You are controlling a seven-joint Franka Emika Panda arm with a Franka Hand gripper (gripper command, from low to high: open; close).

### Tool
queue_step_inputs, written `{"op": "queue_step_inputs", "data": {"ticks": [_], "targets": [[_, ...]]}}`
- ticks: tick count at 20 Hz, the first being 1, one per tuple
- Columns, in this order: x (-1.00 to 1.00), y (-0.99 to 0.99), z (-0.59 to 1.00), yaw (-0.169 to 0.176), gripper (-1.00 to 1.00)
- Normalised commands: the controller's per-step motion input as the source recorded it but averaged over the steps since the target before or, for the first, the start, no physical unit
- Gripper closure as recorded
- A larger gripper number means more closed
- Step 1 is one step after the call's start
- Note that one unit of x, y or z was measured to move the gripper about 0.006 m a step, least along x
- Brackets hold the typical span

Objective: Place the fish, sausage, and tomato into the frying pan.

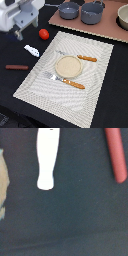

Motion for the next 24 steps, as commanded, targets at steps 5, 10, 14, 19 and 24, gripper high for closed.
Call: {"op": "queue_step_inputs", "data": {"ticks": [5, 10, 14, 19, 24], "targets": [[-0.06, -0.56, -0.43, 0.094, -1.00], [0.01, -0.28, -0.39, 0.052, -1.00], [0.08, -0.24, -0.37, 0.008, -1.00], [0.00, -0.27, -0.48, 0.017, -1.00], [0.00, -0.13, -0.46, 0.017, -1.00]]}}
